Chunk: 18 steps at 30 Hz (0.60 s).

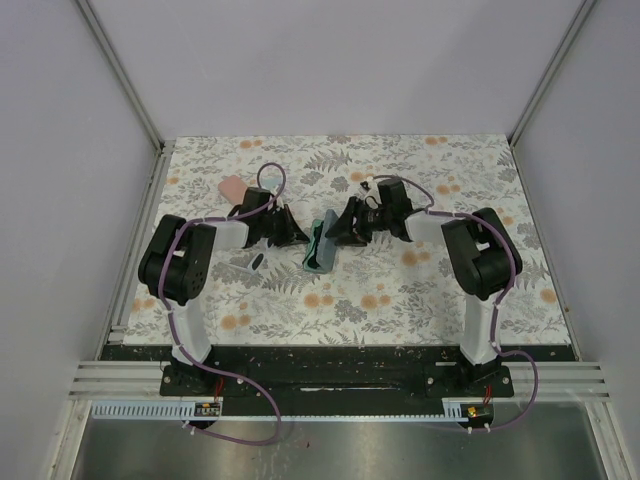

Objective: Organize the sunglasses

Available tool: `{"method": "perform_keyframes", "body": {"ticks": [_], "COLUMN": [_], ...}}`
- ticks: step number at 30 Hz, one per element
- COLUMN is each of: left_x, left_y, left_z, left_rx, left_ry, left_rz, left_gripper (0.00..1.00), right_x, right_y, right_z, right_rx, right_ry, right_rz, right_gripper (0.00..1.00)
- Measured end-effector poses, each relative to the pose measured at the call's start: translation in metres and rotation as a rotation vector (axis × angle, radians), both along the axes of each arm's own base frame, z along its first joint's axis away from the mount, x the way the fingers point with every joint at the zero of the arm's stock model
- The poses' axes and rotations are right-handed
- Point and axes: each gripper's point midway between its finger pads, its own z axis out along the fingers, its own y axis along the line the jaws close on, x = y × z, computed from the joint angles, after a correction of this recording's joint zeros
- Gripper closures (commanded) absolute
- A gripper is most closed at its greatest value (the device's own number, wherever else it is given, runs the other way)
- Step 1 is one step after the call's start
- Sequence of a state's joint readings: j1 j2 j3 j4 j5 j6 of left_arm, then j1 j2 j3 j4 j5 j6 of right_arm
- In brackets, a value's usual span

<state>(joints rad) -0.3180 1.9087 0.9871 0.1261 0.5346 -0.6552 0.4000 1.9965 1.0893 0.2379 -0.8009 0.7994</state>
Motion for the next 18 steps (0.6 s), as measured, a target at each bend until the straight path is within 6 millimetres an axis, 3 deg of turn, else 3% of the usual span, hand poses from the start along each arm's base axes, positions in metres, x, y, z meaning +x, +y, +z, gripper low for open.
{"method": "perform_keyframes", "body": {"ticks": [10,18], "left_x": [0.002,0.003], "left_y": [0.002,0.000], "left_z": [0.000,0.000], "left_rx": [0.001,-0.006], "left_ry": [-0.004,-0.007], "left_rz": [0.008,0.009], "left_gripper": [1.00,0.99], "right_x": [0.005,0.011], "right_y": [0.016,0.039], "right_z": [0.000,-0.004], "right_rx": [-0.275,-0.417], "right_ry": [0.014,-0.088], "right_rz": [-0.012,0.017], "right_gripper": [0.42,0.36]}}
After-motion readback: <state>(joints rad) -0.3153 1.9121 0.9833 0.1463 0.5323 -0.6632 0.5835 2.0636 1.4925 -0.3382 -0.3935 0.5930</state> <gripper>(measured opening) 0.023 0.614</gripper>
